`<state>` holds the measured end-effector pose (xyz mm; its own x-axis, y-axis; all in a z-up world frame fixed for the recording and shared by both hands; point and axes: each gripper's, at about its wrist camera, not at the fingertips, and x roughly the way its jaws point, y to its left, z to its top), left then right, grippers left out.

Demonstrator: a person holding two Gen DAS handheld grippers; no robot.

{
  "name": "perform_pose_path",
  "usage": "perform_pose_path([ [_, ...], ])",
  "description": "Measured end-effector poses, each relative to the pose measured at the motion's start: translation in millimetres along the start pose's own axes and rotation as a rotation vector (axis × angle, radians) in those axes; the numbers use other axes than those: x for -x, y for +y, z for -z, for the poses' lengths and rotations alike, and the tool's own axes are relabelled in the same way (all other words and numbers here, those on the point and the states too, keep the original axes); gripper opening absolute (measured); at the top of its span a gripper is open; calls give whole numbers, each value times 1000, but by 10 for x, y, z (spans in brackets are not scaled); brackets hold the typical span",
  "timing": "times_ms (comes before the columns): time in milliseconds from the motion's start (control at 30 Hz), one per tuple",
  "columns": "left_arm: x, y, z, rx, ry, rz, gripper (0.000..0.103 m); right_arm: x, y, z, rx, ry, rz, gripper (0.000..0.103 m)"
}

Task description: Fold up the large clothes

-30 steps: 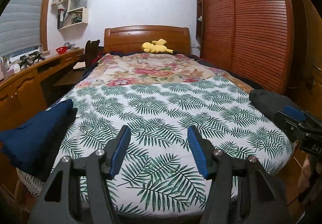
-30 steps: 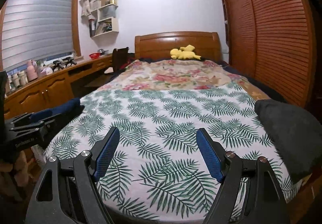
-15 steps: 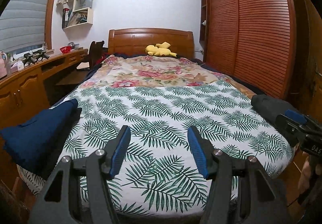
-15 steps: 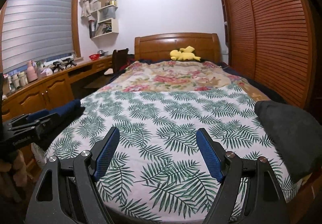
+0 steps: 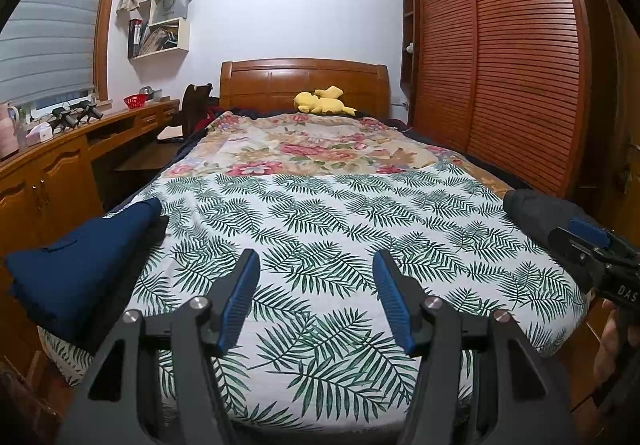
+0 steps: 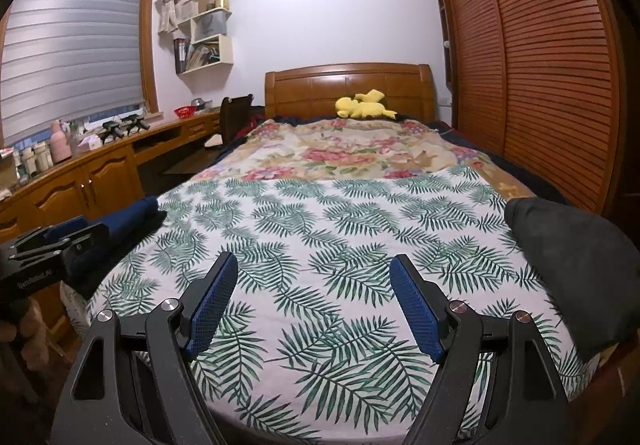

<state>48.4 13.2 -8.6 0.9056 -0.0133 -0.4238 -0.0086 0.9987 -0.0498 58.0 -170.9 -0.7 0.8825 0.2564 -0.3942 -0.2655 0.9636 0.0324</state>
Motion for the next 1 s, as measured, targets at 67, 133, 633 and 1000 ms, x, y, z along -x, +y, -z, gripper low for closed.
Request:
perform_pose_path([
  [67, 9, -2, 0, 1, -2, 2, 58, 2, -7, 7, 0, -1, 0, 80],
  [133, 18, -4, 0, -1, -4, -1, 58, 0, -2, 12, -1, -1, 0, 80],
  [633, 22, -2, 6, 0, -4, 3, 58, 37, 31, -13, 0, -7, -5, 80],
  [1000, 44, -32, 14, -14, -6, 5, 58, 47, 44, -22, 3, -11, -2, 80],
])
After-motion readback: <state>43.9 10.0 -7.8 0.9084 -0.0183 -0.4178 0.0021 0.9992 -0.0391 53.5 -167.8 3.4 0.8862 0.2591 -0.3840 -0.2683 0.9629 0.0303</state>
